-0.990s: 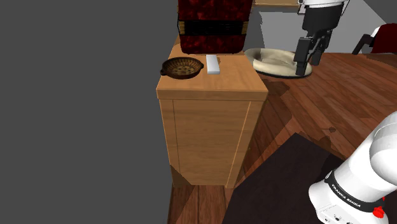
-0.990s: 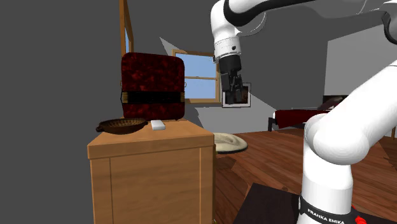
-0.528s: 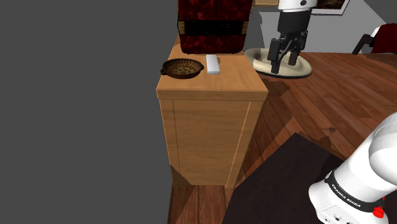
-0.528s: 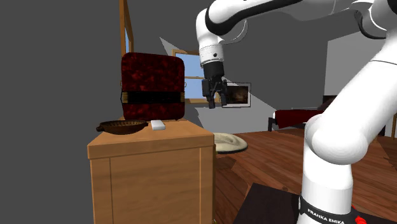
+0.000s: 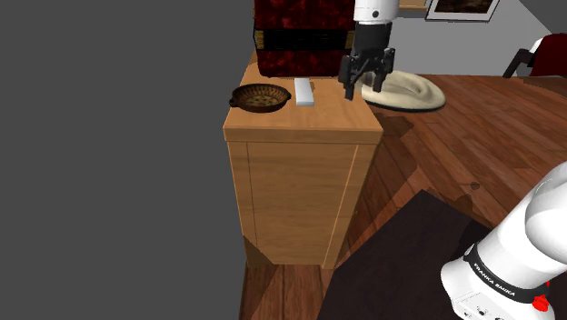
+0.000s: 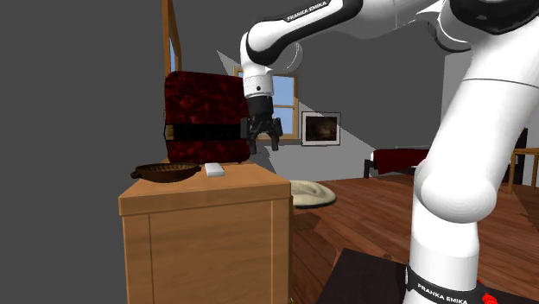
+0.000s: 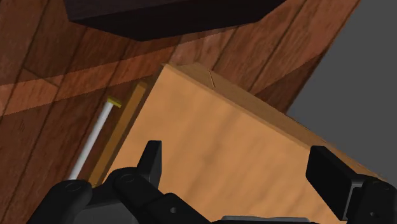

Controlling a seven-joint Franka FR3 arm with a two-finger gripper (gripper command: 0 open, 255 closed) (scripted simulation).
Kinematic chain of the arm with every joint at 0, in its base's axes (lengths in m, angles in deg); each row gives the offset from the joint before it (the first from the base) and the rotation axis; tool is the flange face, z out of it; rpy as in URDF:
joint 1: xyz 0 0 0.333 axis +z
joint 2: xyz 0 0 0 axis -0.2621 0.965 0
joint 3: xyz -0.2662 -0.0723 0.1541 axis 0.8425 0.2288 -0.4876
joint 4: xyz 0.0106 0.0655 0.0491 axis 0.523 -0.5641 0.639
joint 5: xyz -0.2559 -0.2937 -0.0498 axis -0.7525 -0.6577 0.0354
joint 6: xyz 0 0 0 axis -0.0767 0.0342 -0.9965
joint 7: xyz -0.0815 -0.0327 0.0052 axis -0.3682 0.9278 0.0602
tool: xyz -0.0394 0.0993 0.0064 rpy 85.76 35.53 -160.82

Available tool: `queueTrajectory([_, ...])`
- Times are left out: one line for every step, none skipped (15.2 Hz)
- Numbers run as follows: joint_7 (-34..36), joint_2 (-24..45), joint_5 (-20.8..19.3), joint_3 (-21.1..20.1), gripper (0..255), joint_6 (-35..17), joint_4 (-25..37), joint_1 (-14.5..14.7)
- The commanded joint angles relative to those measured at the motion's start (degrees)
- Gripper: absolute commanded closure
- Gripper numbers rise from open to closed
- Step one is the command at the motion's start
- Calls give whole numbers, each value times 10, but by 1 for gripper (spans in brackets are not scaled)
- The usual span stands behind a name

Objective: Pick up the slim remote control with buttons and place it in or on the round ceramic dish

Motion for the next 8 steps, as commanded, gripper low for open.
queueTrajectory([20, 45, 1, -3, 0, -12, 39, -3])
queueTrajectory([29, 66, 1, -4, 0, -19, 56, -5])
queueTrajectory([37, 87, 0, -5, 0, -24, 74, -6])
queueTrajectory([46, 107, 0, -5, 0, -29, 93, -7])
queueTrajectory([54, 128, -1, -5, 0, -34, 112, -9])
queueTrajectory([63, 149, -1, -5, 0, -38, 132, -10])
queueTrajectory([71, 169, -2, -5, 0, -41, 152, -11])
queueTrajectory([79, 190, -3, -4, 0, -43, 174, -11])
